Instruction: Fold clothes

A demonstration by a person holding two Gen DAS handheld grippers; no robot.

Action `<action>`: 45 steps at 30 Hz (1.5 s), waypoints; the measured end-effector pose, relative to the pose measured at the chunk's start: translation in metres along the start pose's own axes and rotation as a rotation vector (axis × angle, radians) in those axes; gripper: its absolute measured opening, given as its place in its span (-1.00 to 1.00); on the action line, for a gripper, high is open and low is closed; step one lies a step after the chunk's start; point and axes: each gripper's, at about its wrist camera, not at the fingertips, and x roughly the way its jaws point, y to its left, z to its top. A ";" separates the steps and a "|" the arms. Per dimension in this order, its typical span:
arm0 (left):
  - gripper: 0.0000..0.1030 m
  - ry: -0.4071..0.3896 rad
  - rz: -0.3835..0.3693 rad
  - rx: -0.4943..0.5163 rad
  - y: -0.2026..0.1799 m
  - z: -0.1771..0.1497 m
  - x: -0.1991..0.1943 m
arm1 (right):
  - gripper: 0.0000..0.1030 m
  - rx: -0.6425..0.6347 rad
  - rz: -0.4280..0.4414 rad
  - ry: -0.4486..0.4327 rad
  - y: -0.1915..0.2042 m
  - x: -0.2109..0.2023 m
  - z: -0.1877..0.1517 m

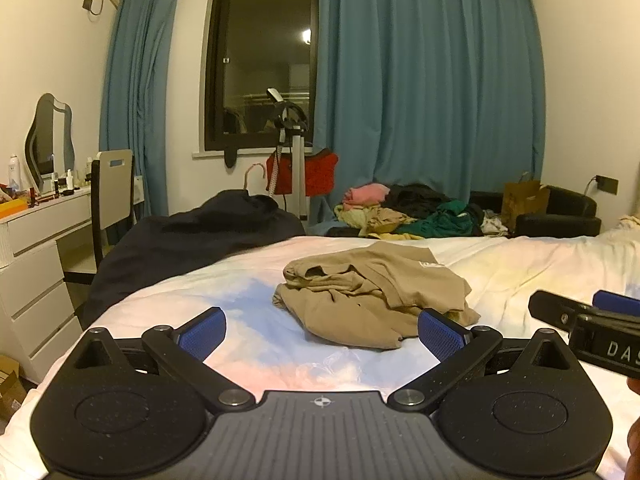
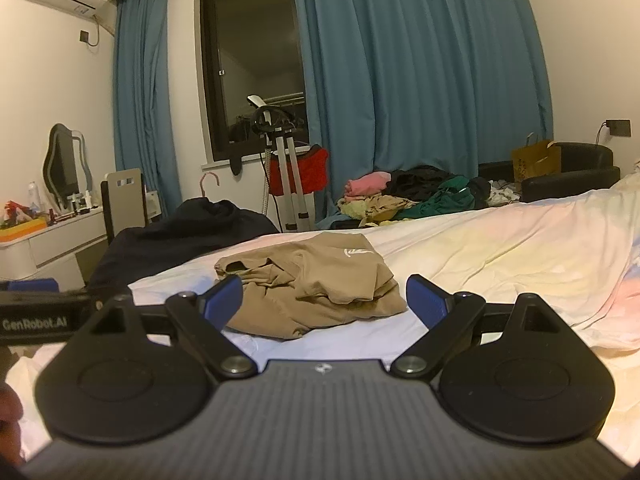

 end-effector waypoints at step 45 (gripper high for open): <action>0.99 -0.028 -0.001 0.037 0.014 -0.001 -0.007 | 0.75 -0.004 -0.019 0.019 -0.009 0.007 -0.009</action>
